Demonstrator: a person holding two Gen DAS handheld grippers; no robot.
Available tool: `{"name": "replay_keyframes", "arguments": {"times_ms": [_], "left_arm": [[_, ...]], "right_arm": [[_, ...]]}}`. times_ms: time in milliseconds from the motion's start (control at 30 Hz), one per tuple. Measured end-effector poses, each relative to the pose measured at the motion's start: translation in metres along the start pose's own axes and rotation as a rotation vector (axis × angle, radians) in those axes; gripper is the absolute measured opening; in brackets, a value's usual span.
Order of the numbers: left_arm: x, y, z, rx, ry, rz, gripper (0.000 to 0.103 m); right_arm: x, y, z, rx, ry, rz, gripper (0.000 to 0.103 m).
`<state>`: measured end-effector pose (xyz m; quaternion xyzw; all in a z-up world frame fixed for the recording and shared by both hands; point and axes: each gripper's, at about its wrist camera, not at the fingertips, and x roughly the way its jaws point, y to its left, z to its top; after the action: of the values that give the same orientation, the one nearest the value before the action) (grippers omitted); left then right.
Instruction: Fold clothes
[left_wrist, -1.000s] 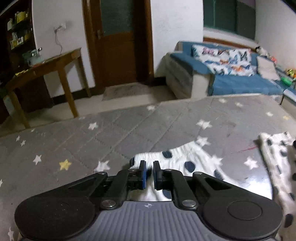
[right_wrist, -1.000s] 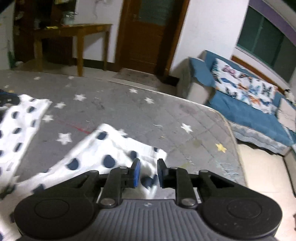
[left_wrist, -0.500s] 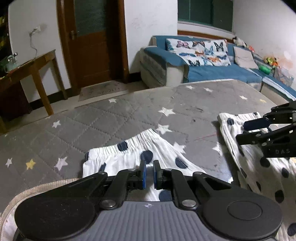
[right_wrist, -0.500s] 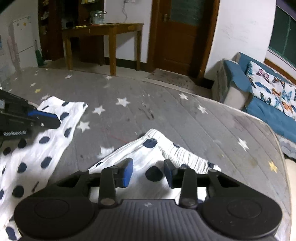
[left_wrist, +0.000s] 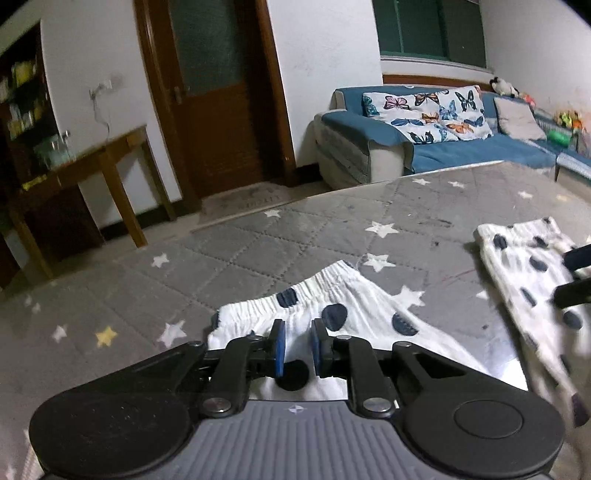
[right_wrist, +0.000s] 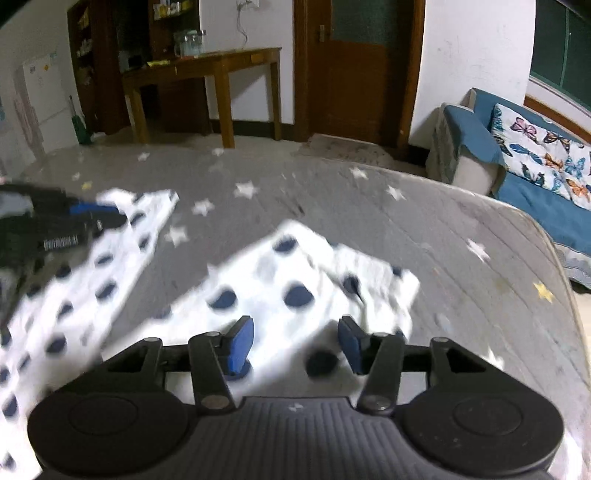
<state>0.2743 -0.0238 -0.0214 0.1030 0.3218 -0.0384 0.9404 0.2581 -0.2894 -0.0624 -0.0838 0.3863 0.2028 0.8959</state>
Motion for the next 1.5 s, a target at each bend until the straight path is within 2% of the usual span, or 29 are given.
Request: {"name": "replay_keyframes", "arguments": {"times_ms": [433,667,733,867,1033,1200,1333,1500], "left_arm": [[0.004,0.047,-0.019,0.044,0.002,0.19,0.017],[0.002,0.057,-0.021,0.054,0.024,0.247,0.018],[-0.005,0.061,-0.021,0.023,0.026,0.246,0.018],[-0.038,0.057,-0.023,-0.019,0.0,0.185,0.018],[-0.09,0.03,-0.044,-0.04,0.02,-0.009,0.018],[-0.13,0.001,-0.078,0.007,0.048,-0.144,0.018],[-0.146,-0.007,-0.098,0.017,0.062,-0.177,0.015],[-0.16,-0.006,-0.118,0.039,0.055,-0.156,0.015]], "right_arm": [[-0.032,-0.048,-0.04,0.096,-0.026,-0.112,0.056],[-0.047,-0.057,-0.049,0.126,-0.03,-0.2,0.055],[-0.056,-0.052,-0.05,0.146,-0.045,-0.19,0.055],[-0.08,-0.029,-0.055,0.117,-0.081,-0.113,0.055],[-0.102,0.015,-0.074,0.074,-0.074,0.015,0.055],[-0.111,0.054,-0.095,0.017,-0.045,0.051,0.055],[-0.112,0.066,-0.11,0.011,-0.021,0.027,0.056],[-0.124,0.073,-0.124,0.014,-0.013,-0.008,0.056]]}}
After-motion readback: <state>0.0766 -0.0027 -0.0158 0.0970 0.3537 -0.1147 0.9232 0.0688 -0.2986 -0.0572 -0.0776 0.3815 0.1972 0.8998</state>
